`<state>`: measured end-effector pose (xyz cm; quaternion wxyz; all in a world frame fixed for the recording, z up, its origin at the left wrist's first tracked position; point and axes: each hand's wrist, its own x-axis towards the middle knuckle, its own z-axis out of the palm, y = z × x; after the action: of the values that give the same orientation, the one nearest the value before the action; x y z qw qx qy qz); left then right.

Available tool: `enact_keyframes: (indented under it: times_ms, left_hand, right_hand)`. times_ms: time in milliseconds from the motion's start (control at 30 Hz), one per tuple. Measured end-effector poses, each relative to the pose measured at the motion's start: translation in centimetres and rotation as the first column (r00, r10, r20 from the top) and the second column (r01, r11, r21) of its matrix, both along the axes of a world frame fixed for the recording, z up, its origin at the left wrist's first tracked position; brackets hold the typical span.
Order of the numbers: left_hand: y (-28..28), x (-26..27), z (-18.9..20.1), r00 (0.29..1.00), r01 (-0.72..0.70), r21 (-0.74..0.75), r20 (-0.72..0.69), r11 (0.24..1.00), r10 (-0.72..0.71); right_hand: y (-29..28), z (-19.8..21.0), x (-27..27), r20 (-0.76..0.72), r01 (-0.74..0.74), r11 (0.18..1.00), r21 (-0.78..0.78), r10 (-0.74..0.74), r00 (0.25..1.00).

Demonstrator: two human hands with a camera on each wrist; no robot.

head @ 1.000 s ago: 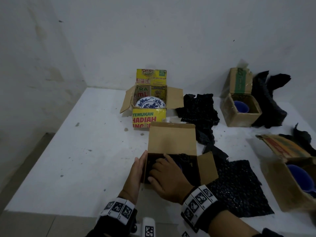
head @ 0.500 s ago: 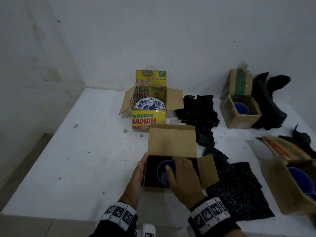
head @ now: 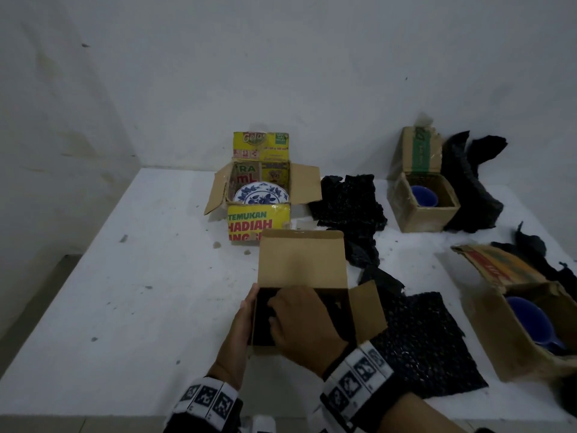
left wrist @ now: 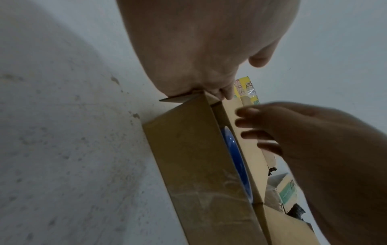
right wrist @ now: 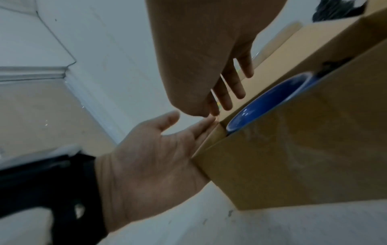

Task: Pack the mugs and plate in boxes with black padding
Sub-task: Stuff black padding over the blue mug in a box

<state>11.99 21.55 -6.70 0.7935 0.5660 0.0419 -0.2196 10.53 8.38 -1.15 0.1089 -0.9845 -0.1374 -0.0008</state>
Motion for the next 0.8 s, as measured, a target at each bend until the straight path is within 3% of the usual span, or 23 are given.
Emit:
enact_keyframes:
  times_ms: [67,133,267,333,433,500,600,800]
  left_hand:
    - [0.0,0.0,0.2,1.000,0.002,-0.014,0.003,1.000,-0.002]
    - [0.0,0.0,0.4,0.999,0.029,-0.015,-0.014,0.999,-0.029]
    - [0.3,0.2,0.1,0.998,0.061,0.040,0.032,0.997,-0.062]
    - [0.5,0.3,-0.3,0.998,0.056,0.080,0.031,0.995,-0.059]
    - [0.6,0.3,-0.6,0.995,0.055,0.121,0.073,0.991,-0.064]
    - [0.4,0.2,-0.4,0.996,0.045,0.093,0.075,0.995,-0.052]
    - [0.0,-0.1,-0.1,0.996,0.045,0.094,0.077,0.995,-0.052]
    - [-0.4,0.0,0.6,0.997,0.014,0.125,0.077,0.992,-0.024]
  right_hand:
    - [1.2,0.2,0.4,-0.071,-0.102,0.976,-0.195,0.090,0.993]
    - [1.8,0.2,0.8,-0.079,-0.159,0.944,-0.288,0.142,0.987]
    - [1.5,-0.1,1.1,-0.084,-0.230,0.957,-0.175,0.218,0.972]
    - [0.6,-0.6,0.6,-0.016,-0.162,0.987,-0.017,0.162,0.987]
    - [-1.4,-1.8,-1.3,0.110,0.155,0.942,0.297,-0.195,0.975]
    - [-2.6,-2.6,-2.2,-0.014,0.348,0.858,0.377,-0.371,0.929]
    - [-3.6,-3.6,-2.3,-0.294,0.456,0.798,0.393,-0.361,0.885]
    - [-4.2,-2.9,-1.7,-0.295,0.403,0.820,0.407,-0.300,0.907]
